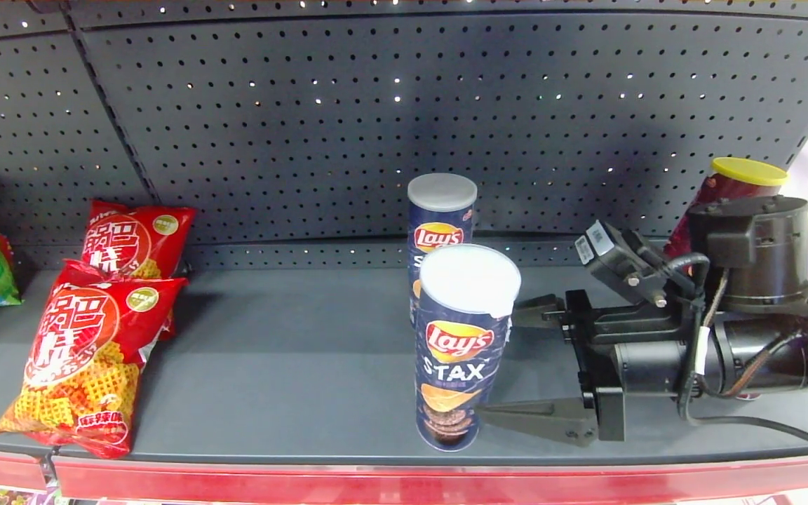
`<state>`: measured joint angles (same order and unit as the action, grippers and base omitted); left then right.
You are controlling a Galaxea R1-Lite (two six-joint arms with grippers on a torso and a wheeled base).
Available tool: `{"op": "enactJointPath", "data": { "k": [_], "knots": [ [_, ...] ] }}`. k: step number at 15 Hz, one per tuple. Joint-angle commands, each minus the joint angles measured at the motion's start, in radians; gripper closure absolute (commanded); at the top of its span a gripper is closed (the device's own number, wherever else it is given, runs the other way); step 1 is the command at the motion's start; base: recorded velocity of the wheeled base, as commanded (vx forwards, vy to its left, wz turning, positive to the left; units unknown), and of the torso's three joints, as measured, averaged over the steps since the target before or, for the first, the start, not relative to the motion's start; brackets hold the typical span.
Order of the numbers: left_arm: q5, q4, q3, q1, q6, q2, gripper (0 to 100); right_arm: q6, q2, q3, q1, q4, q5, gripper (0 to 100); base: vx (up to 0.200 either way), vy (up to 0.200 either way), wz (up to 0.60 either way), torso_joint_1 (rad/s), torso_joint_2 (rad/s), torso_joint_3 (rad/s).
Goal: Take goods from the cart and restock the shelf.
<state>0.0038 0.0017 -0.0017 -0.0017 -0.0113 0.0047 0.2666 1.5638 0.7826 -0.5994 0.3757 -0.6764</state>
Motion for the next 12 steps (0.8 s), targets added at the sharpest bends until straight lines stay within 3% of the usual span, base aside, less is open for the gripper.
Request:
{"op": "enactJointPath", "data": {
  "k": [1, 12],
  "knots": [
    [0.001, 0.000, 0.000, 0.000, 0.001, 0.001, 0, 0.000, 0.007, 0.000, 0.000, 0.002, 0.000, 0, 0.000, 0.000, 0.00, 0.000, 0.00, 0.000],
    [0.001, 0.000, 0.000, 0.000, 0.001, 0.001, 0, 0.002, -0.094, -0.012, 0.125, 0.002, 0.034, 0, 0.000, 0.000, 0.00, 0.000, 0.00, 0.000]
  ]
}}
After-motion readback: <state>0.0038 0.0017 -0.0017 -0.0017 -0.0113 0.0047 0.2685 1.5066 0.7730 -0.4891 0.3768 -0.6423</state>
